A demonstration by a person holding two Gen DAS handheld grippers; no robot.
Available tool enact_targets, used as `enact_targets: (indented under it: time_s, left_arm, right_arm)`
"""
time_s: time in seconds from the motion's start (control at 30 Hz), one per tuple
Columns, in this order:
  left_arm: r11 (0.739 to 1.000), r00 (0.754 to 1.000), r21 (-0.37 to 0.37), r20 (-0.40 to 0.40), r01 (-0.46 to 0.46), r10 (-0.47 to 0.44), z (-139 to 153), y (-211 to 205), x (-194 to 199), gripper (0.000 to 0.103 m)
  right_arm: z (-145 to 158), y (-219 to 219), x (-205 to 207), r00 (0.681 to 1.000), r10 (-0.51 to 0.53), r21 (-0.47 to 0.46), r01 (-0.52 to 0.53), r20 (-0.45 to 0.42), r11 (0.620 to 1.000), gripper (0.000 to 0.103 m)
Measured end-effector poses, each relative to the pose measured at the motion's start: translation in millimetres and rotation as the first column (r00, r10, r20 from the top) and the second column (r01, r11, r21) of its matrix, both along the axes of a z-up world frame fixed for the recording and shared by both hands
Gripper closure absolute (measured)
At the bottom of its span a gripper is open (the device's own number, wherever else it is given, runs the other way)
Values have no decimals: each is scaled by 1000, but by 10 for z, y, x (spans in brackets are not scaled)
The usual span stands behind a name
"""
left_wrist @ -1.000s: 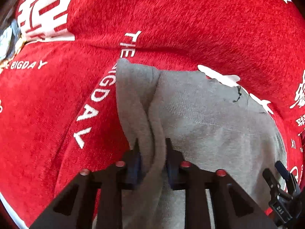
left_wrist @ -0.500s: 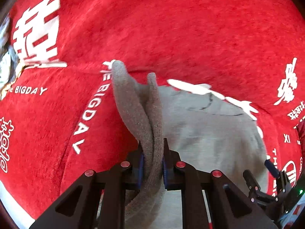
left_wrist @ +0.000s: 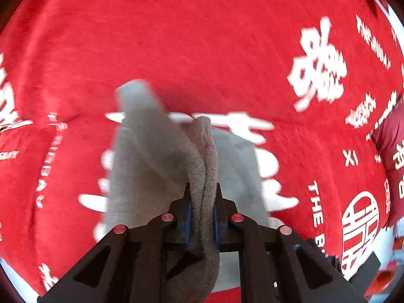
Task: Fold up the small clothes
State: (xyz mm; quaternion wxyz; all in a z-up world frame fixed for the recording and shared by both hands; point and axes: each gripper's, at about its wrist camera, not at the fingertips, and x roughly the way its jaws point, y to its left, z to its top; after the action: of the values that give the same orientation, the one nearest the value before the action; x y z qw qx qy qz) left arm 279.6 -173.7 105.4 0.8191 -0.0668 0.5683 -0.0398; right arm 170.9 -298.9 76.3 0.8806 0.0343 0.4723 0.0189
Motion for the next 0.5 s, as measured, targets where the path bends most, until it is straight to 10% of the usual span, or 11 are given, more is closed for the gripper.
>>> enact_targets:
  time_s: [0.2, 0.27, 0.4, 0.5]
  left_arm:
    - [994, 990, 87, -128, 61, -49, -782, -599, 37, 89]
    - [988, 992, 120, -87, 96, -86, -681, -682, -5, 82]
    - [986, 980, -29, -112, 163, -165, -337, -621, -15, 35]
    - [987, 988, -58, -19, 149, -151, 92, -339, -82, 34]
  right_arm:
    - [-167, -291, -133, 998, -47, 39, 49, -41, 998, 13]
    - [-183, -349, -182, 998, -51, 40, 53, -44, 998, 13]
    - [-147, -410, -234, 998, -49, 85, 53, -42, 995, 13]
    - [-47, -398, -248, 999, -34, 151, 39, -31, 988, 13]
